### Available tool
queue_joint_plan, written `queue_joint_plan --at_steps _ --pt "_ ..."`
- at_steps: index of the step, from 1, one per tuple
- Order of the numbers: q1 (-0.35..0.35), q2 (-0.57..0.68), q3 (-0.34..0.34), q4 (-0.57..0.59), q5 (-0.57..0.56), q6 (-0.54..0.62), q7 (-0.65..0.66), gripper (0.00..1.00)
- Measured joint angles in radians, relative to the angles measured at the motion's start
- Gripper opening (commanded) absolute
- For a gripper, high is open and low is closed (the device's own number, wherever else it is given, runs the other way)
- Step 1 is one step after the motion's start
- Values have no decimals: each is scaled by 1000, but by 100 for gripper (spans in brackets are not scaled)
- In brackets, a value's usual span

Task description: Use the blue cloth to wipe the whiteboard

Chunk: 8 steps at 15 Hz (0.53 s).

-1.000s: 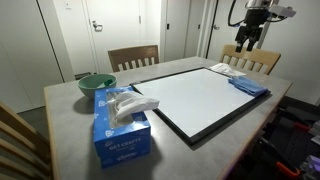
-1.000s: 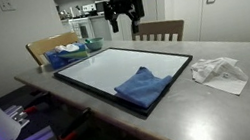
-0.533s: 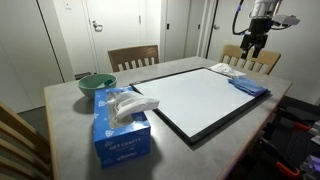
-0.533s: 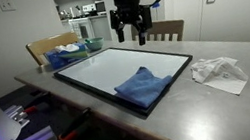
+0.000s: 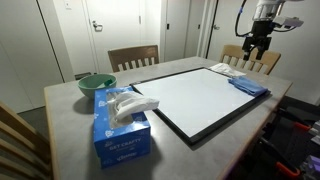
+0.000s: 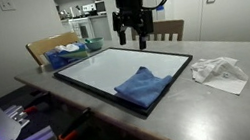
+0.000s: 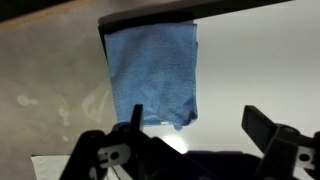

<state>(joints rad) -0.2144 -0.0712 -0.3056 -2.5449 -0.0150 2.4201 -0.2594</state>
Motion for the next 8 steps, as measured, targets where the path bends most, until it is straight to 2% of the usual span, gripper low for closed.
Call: queue_joint_plan --at_steps 8 --pt "-13 72 -5 -12 9 93 -223 100"
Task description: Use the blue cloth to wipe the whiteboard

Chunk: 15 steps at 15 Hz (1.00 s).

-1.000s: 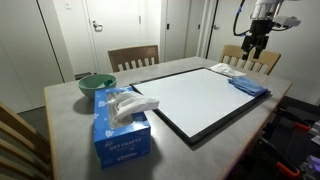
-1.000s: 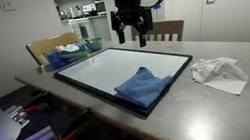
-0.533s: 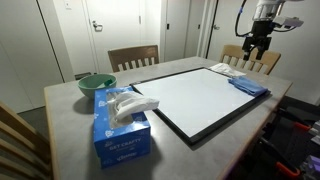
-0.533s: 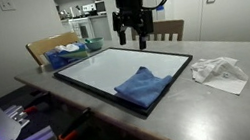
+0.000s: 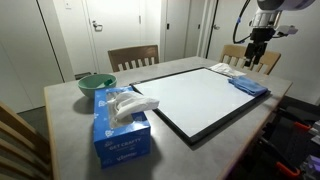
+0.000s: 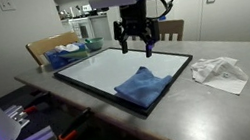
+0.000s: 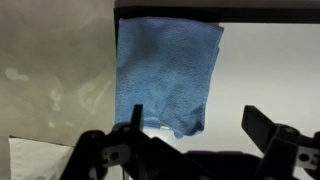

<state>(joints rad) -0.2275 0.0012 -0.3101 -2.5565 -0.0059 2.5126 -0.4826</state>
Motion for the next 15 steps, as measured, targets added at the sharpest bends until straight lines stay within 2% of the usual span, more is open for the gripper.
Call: queue_joint_plan --at_steps 8,15 --pt "-61 106 0 2 43 21 -200 100" --pt "-96 158 42 3 213 79 -290 100"
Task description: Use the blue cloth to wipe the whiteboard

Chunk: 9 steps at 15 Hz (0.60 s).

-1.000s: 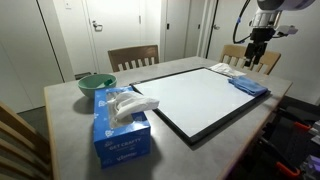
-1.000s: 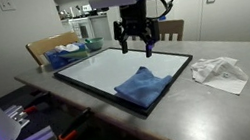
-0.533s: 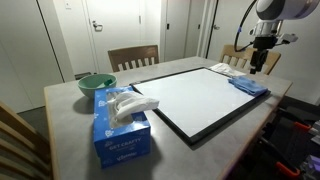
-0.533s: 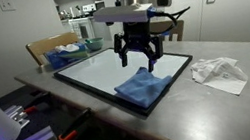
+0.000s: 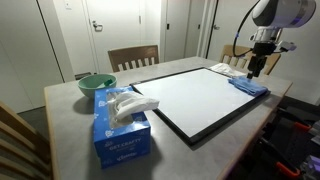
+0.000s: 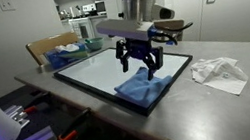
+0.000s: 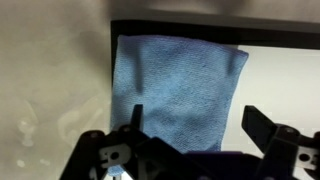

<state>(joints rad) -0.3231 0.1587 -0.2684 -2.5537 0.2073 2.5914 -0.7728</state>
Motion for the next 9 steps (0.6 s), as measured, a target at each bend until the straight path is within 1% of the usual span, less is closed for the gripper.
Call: queue_joint_plan --at_steps 5,7,9 --pt "-6 27 6 -3 4 90 40 100" --pt "-18 36 10 -3 9 92 35 100" --pt "-43 41 33 -3 51 89 -1 100"
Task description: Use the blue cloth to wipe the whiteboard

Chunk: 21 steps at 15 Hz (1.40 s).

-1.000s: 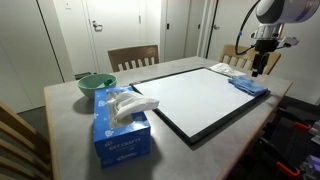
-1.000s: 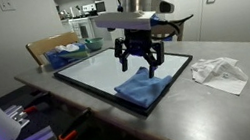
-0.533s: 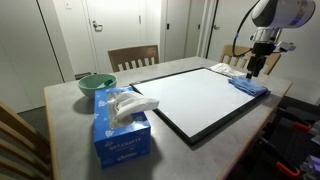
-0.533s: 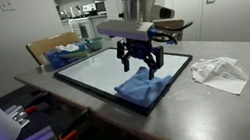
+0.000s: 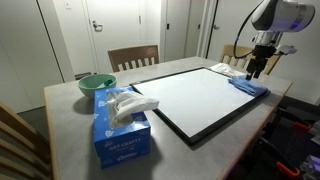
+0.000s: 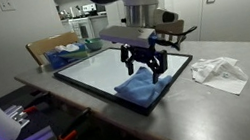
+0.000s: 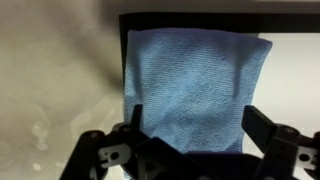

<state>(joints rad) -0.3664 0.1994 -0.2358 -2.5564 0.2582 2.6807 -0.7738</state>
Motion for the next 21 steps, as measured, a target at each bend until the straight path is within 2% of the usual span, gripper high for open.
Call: queue_joint_plan --at_steps 5,9,10,11,13,14,21 --pt "-44 38 50 2 109 -1 -70 100" --pt "-69 79 68 15 134 -1 -77 100" --pt "-75 90 72 20 135 -1 -77 97" --pt "-81 103 76 27 136 -1 -77 74" --pt "-91 119 83 41 136 -3 -77 70" --pt "-96 119 86 46 136 -6 -76 64" --pt "-128 120 86 78 136 -18 -75 12"
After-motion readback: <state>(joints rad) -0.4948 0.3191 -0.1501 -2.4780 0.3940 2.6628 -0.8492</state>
